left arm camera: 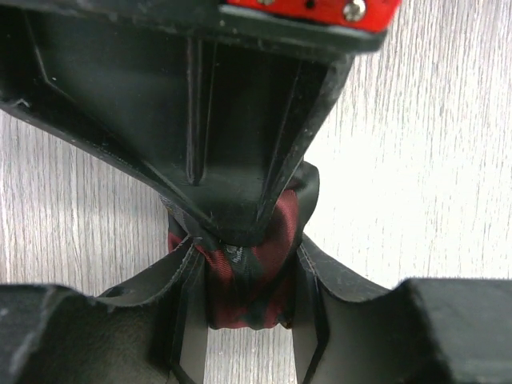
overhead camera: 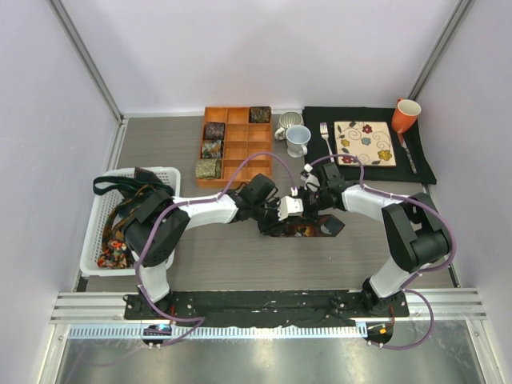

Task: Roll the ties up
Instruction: Roll the tie at the center of the board.

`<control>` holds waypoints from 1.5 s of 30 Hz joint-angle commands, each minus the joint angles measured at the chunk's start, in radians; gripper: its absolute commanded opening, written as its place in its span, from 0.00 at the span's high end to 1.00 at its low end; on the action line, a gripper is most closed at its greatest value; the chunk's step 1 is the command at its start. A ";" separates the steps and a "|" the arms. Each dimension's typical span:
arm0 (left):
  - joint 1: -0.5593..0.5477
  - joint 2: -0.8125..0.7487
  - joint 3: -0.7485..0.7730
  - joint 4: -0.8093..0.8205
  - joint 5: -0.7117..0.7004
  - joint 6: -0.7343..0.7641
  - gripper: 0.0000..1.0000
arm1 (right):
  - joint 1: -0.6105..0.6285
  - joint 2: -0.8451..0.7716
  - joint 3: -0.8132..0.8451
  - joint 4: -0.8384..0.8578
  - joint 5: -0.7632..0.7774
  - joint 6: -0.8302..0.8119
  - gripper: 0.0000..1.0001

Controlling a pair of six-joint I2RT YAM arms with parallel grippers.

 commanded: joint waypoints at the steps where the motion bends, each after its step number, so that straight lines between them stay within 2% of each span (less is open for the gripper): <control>1: 0.005 0.039 -0.010 -0.101 -0.031 0.013 0.59 | 0.005 0.038 -0.013 -0.059 0.112 -0.048 0.99; 2: 0.015 0.033 -0.010 -0.095 -0.017 0.003 0.52 | 0.005 0.044 -0.015 -0.064 0.128 -0.051 0.99; 4: 0.027 0.012 -0.007 -0.081 0.001 -0.022 0.45 | 0.000 0.057 -0.021 -0.082 0.142 -0.054 0.99; 5: 0.037 0.001 -0.012 -0.072 0.019 -0.026 0.37 | -0.001 0.062 -0.023 -0.088 0.152 -0.059 0.99; 8: 0.051 -0.039 -0.029 -0.014 0.044 -0.053 0.30 | -0.006 0.071 -0.027 -0.122 0.207 -0.083 0.99; 21: 0.050 -0.025 -0.007 0.115 0.159 -0.161 0.23 | -0.020 0.085 0.006 -0.211 0.374 -0.143 0.99; 28: 0.045 0.033 0.017 0.213 0.168 -0.302 0.22 | -0.020 0.108 0.014 -0.215 0.409 -0.151 0.99; 34: 0.030 0.071 0.017 0.279 0.138 -0.358 0.22 | -0.018 0.111 0.013 -0.205 0.402 -0.146 0.99; 37: 0.018 0.091 0.017 0.279 0.130 -0.336 0.29 | -0.018 0.114 0.013 -0.199 0.377 -0.143 0.99; 38: 0.013 0.094 0.019 0.273 0.127 -0.301 0.38 | -0.018 0.111 0.011 -0.196 0.368 -0.143 0.99; 42: 0.005 0.071 0.010 0.154 0.081 -0.202 0.63 | -0.018 0.081 0.022 -0.194 0.320 -0.126 0.99; 43: 0.005 0.061 0.008 0.134 0.073 -0.176 0.67 | -0.029 0.073 0.026 -0.199 0.310 -0.119 0.98; 45: 0.004 0.038 0.008 -0.001 0.047 -0.094 0.73 | -0.052 0.039 0.048 -0.225 0.265 -0.094 0.84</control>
